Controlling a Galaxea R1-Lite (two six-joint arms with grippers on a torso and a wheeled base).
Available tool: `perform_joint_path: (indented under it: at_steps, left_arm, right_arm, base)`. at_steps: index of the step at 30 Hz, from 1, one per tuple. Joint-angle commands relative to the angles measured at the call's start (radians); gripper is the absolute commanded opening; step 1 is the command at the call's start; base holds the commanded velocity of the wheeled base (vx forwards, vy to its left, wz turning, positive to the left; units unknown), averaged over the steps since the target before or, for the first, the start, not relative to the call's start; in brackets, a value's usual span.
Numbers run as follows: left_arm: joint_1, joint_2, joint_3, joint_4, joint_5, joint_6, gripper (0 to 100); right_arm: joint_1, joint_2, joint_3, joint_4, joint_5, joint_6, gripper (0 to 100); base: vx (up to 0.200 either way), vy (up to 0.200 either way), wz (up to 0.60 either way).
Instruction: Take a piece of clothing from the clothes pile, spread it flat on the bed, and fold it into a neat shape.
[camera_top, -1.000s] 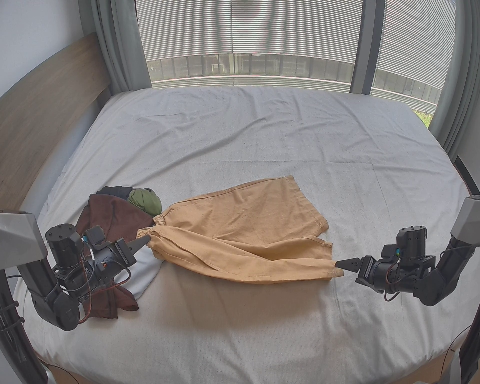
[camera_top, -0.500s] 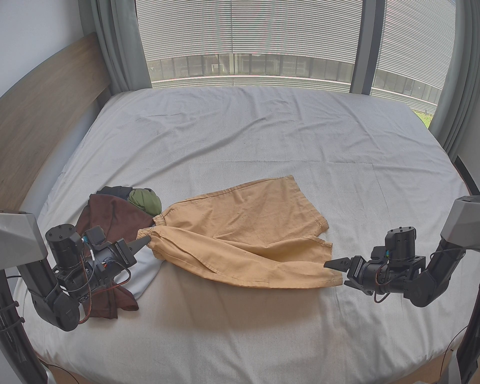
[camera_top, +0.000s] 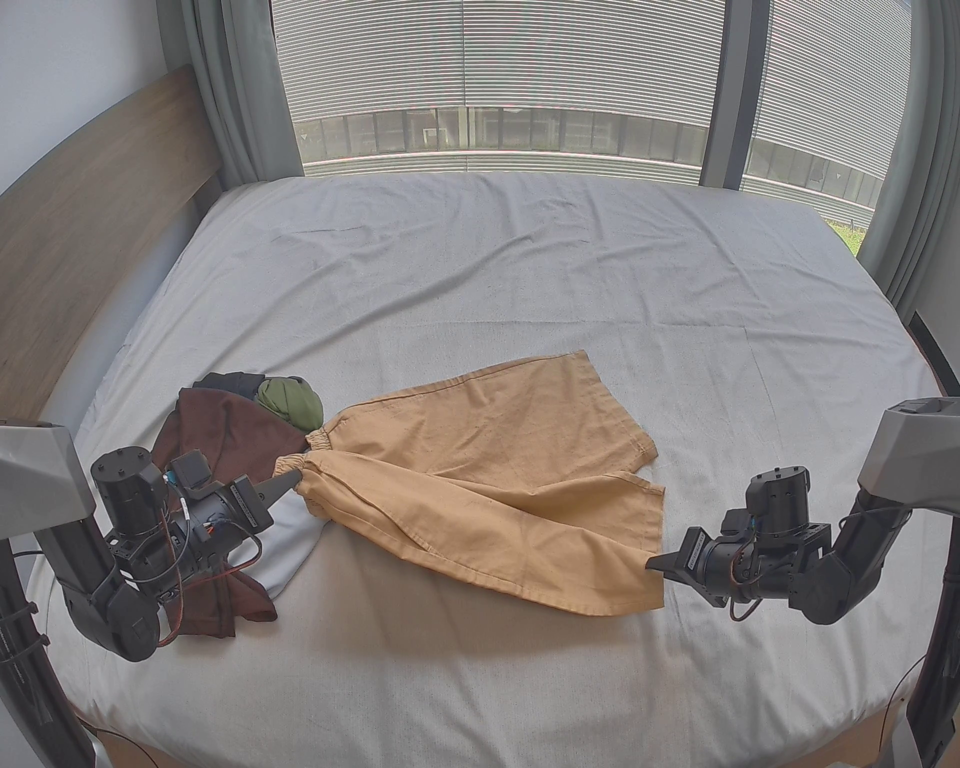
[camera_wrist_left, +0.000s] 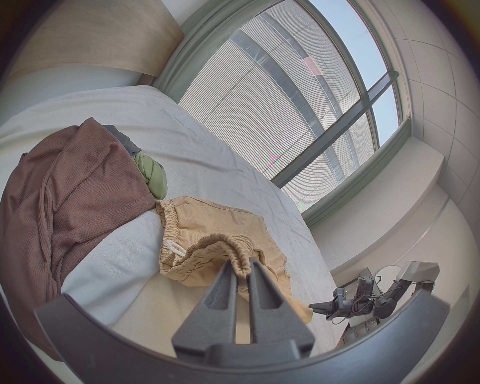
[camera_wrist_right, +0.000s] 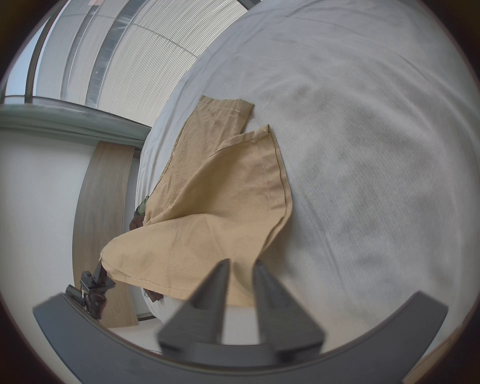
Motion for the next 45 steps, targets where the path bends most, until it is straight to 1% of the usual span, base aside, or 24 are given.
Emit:
perform_joint_path:
  at_steps: [1,9,16,22,26,30,34,42,45]
  left_arm:
    - [0.001,0.000,-0.001,-0.001,0.000,-0.001,0]
    - [0.000,0.000,0.000,-0.001,0.000,-0.001,0]
    - [0.001,0.002,0.000,-0.001,0.000,-0.001,0]
    - [0.001,0.006,-0.003,-0.001,0.000,-0.001,0]
    - [0.000,0.005,-0.006,-0.001,0.000,-0.002,0]
    - [0.001,0.006,-0.006,-0.001,0.000,-0.002,0]
    - [0.001,0.008,-0.007,-0.001,0.000,-0.002,0]
    - [-0.002,0.015,-0.027,-0.001,0.000,-0.008,0]
    - [-0.002,0.012,-0.038,-0.001,0.000,-0.036,0]
  right_arm:
    - [0.020,0.004,0.003,-0.001,0.009,0.030,0]
    - [0.014,0.004,0.007,-0.005,0.009,0.027,0]
    - [0.011,0.021,0.004,-0.104,0.009,0.027,0]
    - [0.006,0.019,0.000,-0.113,0.010,0.025,0]
    - [-0.006,0.007,-0.035,-0.113,0.014,0.031,0]
    - [-0.047,-0.047,-0.075,-0.111,0.049,0.051,0]
    - [-0.063,-0.082,-0.103,-0.107,0.050,0.076,0]
    - [-0.084,-0.088,-0.169,-0.099,0.050,0.079,0]
    - [-0.090,-0.088,-0.203,-0.096,0.050,0.094,0]
  base:
    - [0.000,0.000,0.00]
    - [0.000,0.000,0.00]
    - [0.000,0.000,0.00]
    - [0.000,0.000,0.00]
    - [0.000,0.000,0.00]
    - [0.000,0.000,0.00]
    - [0.000,0.000,0.00]
    - [0.000,0.000,0.00]
    - [0.000,0.000,0.00]
